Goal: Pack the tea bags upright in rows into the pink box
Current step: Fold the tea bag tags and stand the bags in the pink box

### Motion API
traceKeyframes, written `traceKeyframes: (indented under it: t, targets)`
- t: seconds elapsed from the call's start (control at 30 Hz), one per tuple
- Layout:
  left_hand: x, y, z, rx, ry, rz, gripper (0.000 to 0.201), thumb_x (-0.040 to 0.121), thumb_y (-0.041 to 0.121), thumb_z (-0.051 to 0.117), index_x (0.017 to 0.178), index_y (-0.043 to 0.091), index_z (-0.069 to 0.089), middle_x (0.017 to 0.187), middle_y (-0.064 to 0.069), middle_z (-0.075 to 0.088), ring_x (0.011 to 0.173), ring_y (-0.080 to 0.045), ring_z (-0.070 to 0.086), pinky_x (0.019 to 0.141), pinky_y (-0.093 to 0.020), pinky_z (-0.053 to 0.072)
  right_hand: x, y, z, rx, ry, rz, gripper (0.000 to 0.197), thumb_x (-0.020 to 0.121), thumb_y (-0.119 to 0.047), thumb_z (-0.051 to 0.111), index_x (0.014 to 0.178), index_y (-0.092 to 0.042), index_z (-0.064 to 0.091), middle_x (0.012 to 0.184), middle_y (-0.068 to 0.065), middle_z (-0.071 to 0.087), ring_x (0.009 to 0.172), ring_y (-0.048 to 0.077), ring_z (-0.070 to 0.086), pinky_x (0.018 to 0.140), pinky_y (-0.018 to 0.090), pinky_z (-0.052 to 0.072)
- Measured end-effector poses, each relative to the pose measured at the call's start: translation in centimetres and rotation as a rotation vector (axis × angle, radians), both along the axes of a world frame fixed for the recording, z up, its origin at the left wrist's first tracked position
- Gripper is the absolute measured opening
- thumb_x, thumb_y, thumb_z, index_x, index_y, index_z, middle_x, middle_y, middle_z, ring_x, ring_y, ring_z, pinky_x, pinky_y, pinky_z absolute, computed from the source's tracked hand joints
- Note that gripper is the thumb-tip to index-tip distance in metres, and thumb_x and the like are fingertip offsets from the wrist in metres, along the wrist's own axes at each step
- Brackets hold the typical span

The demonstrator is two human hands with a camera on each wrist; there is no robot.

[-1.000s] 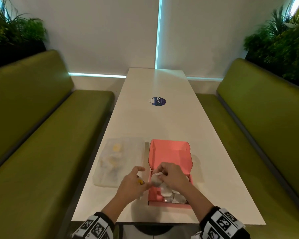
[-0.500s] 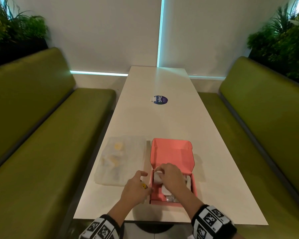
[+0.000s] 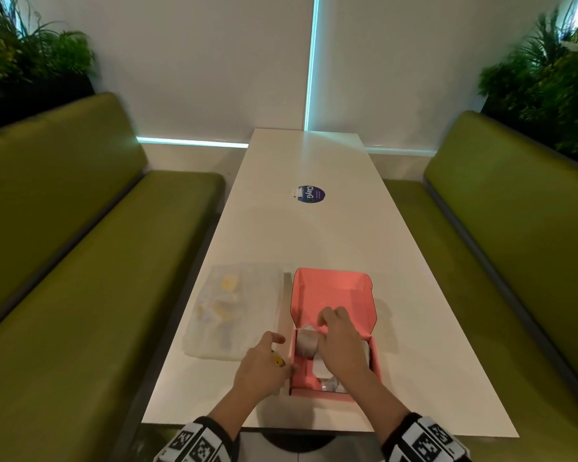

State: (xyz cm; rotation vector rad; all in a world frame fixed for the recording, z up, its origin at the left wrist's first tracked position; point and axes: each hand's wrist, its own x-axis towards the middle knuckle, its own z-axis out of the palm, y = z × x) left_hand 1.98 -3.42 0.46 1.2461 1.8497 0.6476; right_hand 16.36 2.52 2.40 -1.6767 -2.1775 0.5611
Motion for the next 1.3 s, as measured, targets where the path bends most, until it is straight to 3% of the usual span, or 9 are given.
traceKeyframes:
  t: [0.17, 0.37, 0.53, 0.73, 0.87, 1.03, 1.13, 1.23, 1.3]
  targets:
    - [0.0, 0.1, -0.2, -0.003, 0.008, -0.014, 0.038, 0.081, 0.022, 0.07, 0.111, 0.027, 0.048, 0.074, 0.002, 0.062, 0.057, -0.016, 0.063, 0.056, -0.026, 0.054, -0.6, -1.3, -0.3, -0.039, -0.333, 0.239, 0.025, 0.085, -0.008, 0.044, 0.104, -0.02, 0.056, 0.106, 0.002, 0.059, 0.101, 0.025, 0.055, 0.077, 0.032, 0.034]
    - [0.0, 0.0, -0.2, -0.001, 0.035, -0.029, 0.028, 0.08, 0.024, 0.071, 0.101, 0.029, 0.053, 0.072, 0.006, 0.061, 0.052, -0.011, 0.06, 0.05, -0.019, 0.049, -1.1, -0.5, -0.8, -0.09, -0.362, 0.265, 0.04, 0.089, -0.009, 0.042, 0.126, -0.022, 0.05, 0.127, 0.002, 0.055, 0.114, 0.028, 0.05, 0.093, 0.039, 0.036]
    - [0.0, 0.0, -0.1, -0.003, 0.03, -0.018, 0.031, 0.079, 0.026, 0.072, 0.105, 0.027, 0.055, 0.075, 0.006, 0.059, 0.052, -0.009, 0.058, 0.047, -0.015, 0.045, -0.1, 0.2, -0.5, -0.155, -0.214, 0.272, 0.037, 0.084, -0.003, 0.043, 0.109, -0.022, 0.063, 0.109, 0.002, 0.063, 0.103, 0.023, 0.058, 0.085, 0.032, 0.047]
    - [0.1, -0.1, 0.2, -0.021, 0.053, -0.017, 0.028, 0.081, 0.03, 0.071, 0.104, 0.028, 0.054, 0.086, 0.005, 0.058, 0.056, -0.013, 0.063, 0.057, -0.026, 0.054, 2.0, -1.1, -0.5, -0.074, -0.448, 0.207, 0.043, 0.076, -0.041, 0.065, 0.114, -0.026, 0.056, 0.119, -0.001, 0.042, 0.114, 0.021, 0.042, 0.095, 0.037, 0.029]
    - [0.1, -0.2, 0.4, -0.021, 0.091, -0.029, 0.032, 0.081, 0.035, 0.07, 0.107, 0.027, 0.054, 0.092, 0.008, 0.053, 0.053, -0.008, 0.059, 0.052, -0.018, 0.048, 2.3, -1.6, -0.8, -0.018, -0.533, 0.214, 0.033, 0.083, -0.041, 0.059, 0.111, -0.024, 0.059, 0.124, 0.0, 0.043, 0.117, 0.023, 0.041, 0.095, 0.039, 0.028]
    - [0.1, -0.2, 0.6, -0.01, 0.12, -0.042, 0.033, 0.081, 0.035, 0.07, 0.109, 0.027, 0.053, 0.097, 0.006, 0.055, 0.056, -0.008, 0.058, 0.054, -0.017, 0.045, 2.7, -1.5, -0.2, 0.034, -0.467, 0.215, 0.027, 0.095, -0.031, 0.043, 0.112, -0.023, 0.062, 0.121, 0.0, 0.051, 0.115, 0.021, 0.046, 0.095, 0.036, 0.03]
    - [0.0, -0.2, 0.7, 0.027, 0.159, -0.058, 0.029, 0.081, 0.035, 0.069, 0.105, 0.029, 0.055, 0.094, 0.005, 0.061, 0.071, -0.01, 0.06, 0.056, -0.017, 0.041, 3.2, -0.9, 1.2, 0.069, -0.382, 0.166, 0.026, 0.095, -0.024, 0.039, 0.112, -0.019, 0.059, 0.115, 0.0, 0.056, 0.107, 0.02, 0.051, 0.088, 0.033, 0.037]
    - [0.1, 0.0, 1.1, 0.118, 0.133, -0.014, 0.014, 0.082, 0.031, 0.068, 0.084, 0.033, 0.055, 0.088, 0.009, 0.061, 0.074, -0.012, 0.061, 0.06, -0.017, 0.044, 3.9, -0.1, 2.8, 0.074, -0.223, 0.089, 0.019, 0.093, -0.016, 0.041, 0.103, -0.014, 0.057, 0.098, 0.003, 0.064, 0.09, 0.024, 0.059, 0.078, 0.034, 0.045]
    - [0.2, 0.2, 1.4, 0.226, 0.124, 0.003, 0.023, 0.082, 0.025, 0.069, 0.071, 0.036, 0.052, 0.086, 0.014, 0.056, 0.074, -0.01, 0.059, 0.062, -0.012, 0.042, 4.4, 0.2, 3.6, -0.023, -0.067, 0.108, 0.013, 0.092, -0.012, 0.045, 0.098, -0.012, 0.057, 0.086, 0.003, 0.064, 0.081, 0.025, 0.06, 0.073, 0.035, 0.049]
